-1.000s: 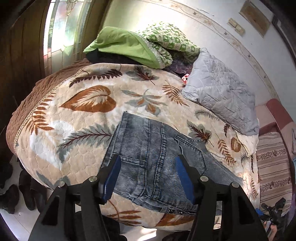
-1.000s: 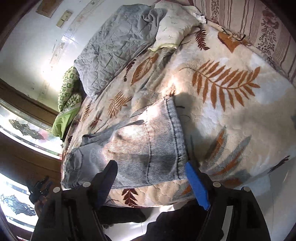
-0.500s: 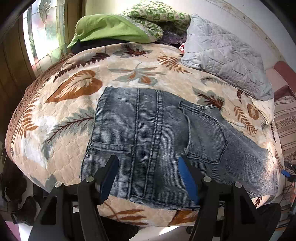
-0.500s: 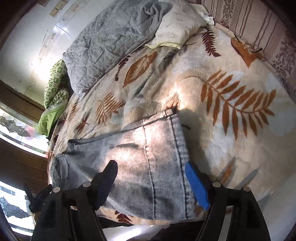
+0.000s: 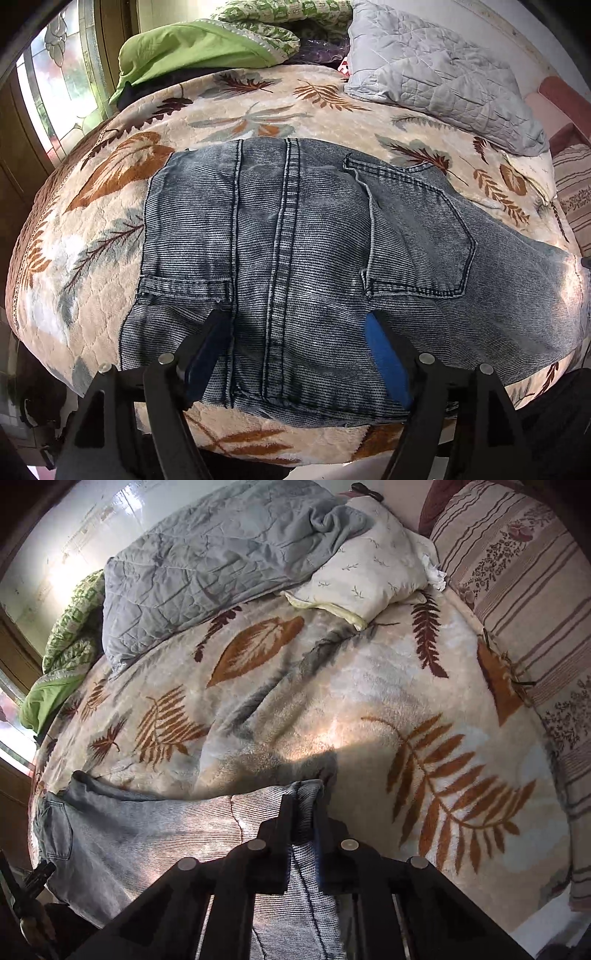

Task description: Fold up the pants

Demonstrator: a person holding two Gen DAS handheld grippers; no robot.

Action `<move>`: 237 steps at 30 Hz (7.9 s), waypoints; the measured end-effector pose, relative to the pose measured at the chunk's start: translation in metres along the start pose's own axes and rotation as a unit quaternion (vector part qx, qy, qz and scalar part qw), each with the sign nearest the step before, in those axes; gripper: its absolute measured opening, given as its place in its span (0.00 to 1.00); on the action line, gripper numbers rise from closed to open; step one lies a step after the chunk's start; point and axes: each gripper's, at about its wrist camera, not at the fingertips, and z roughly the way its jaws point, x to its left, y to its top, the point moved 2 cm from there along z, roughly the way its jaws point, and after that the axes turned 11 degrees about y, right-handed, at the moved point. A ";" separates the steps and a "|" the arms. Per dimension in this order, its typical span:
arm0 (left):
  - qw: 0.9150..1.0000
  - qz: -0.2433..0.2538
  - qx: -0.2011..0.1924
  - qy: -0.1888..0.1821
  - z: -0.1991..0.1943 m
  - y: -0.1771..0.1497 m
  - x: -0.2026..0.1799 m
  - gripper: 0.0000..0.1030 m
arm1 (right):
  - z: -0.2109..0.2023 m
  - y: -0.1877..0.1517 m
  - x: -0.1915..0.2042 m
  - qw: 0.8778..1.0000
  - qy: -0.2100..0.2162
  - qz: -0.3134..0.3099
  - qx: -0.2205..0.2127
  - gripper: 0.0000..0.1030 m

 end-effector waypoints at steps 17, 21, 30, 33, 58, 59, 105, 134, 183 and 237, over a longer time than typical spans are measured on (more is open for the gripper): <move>0.998 0.032 -0.049 -0.006 -0.026 0.010 -0.032 0.81 | 0.008 -0.060 0.048 0.993 0.072 -0.016 0.090 0.70; 0.998 0.014 -0.059 0.020 -0.020 0.019 -0.019 0.84 | 0.017 -0.057 0.071 0.994 0.035 -0.052 0.090 0.44; 0.998 0.015 -0.046 0.043 0.021 0.002 -0.007 0.97 | 0.062 -0.011 0.291 0.948 0.189 -0.245 0.074 0.44; 0.998 0.016 -0.051 0.041 0.022 0.002 -0.006 0.97 | 0.117 -0.014 0.342 0.931 0.190 -0.289 0.114 0.44; 0.992 -0.013 -0.125 0.005 -0.006 0.006 0.004 0.98 | 0.223 -0.007 0.381 0.905 0.080 -0.385 0.161 0.03; 0.994 0.008 -0.103 0.020 0.004 0.005 -0.002 0.98 | 0.220 -0.004 0.378 0.909 0.090 -0.374 0.158 0.03; 0.974 0.193 -0.118 -0.029 -0.042 -0.020 -0.124 1.00 | 0.025 -0.132 0.147 0.989 0.132 -0.066 0.005 0.71; 0.983 0.061 -0.026 -0.174 -0.051 0.010 -0.215 0.99 | -0.004 -0.167 -0.064 0.882 0.266 0.379 -0.091 0.71; 0.962 -0.098 0.045 -0.252 -0.043 -0.001 -0.070 0.98 | 0.025 -0.150 0.211 0.948 0.313 0.019 -0.062 0.81; 0.973 -0.067 0.009 -0.219 -0.070 -0.010 -0.130 0.33 | 0.069 -0.164 0.128 0.898 0.405 0.169 -0.021 0.83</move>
